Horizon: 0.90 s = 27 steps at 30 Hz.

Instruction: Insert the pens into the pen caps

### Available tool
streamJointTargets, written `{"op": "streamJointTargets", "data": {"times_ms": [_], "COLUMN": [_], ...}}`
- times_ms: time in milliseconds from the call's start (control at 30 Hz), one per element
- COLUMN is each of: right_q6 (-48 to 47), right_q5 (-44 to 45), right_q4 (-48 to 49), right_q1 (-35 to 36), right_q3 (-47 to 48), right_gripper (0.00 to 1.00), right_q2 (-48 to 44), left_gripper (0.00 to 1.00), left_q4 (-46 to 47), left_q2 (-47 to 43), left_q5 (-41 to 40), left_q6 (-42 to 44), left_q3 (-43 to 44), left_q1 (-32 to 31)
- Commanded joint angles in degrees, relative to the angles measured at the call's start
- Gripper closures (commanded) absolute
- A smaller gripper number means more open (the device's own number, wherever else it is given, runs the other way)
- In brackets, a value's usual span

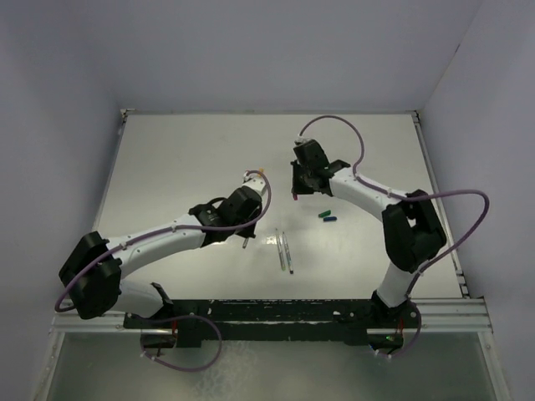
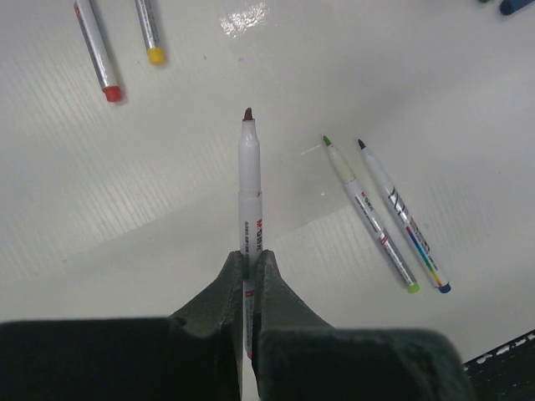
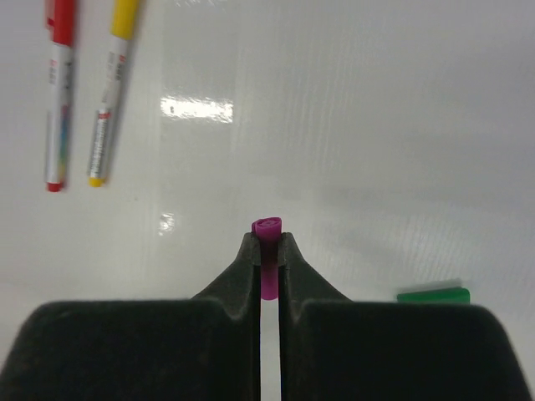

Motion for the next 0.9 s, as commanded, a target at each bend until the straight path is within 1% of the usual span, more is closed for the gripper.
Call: {"op": "streamJointTargets", "data": {"times_ms": [0, 100, 233, 333, 500, 633, 700, 867], "right_q6": [-2.7, -4.1, -6.1, -7.2, -7.3, -6.7, -6.3, -4.2], "right_q5": [1.1, 1.7, 2.1, 2.8, 1.2, -2.0, -3.0, -5.3], "right_q4": [5.5, 8.6, 16.5, 19.0, 26.1, 36.4, 40.4, 48.4], "right_q1": [0.1, -0.2, -0.4, -0.6, -0.7, -0.8, -0.8, -0.8], "right_q3": [1.3, 0.5, -3.0, -3.5, -6.7, -11.1, -12.9, -17.4], "right_gripper": [1.00, 1.00, 1.00, 1.00, 1.00, 1.00, 1.00, 1.00], "right_q2": [-8.8, -14.1, -21.6, -25.5, -32.4, -38.0, -39.7, -41.1], "left_gripper": [1.00, 1.00, 1.00, 1.00, 1.00, 1.00, 1.00, 1.00], "left_q4": [6.2, 11.2, 19.3, 24.9, 35.9, 43.5, 45.9, 48.5], "left_q2": [-2.1, -4.1, -5.0, -4.8, -4.7, -3.5, -2.9, -1.0], "left_q5": [0.6, 1.7, 5.9, 9.7, 16.6, 23.1, 25.7, 30.8], "left_q6": [2.4, 3.6, 5.7, 5.8, 2.5, -2.3, -3.3, -4.4], "left_q3": [3.3, 3.0, 2.6, 3.0, 2.9, 2.9, 3.3, 5.6], "left_q1": [0.4, 0.6, 1.4, 2.8, 5.7, 8.9, 9.5, 9.4]}}
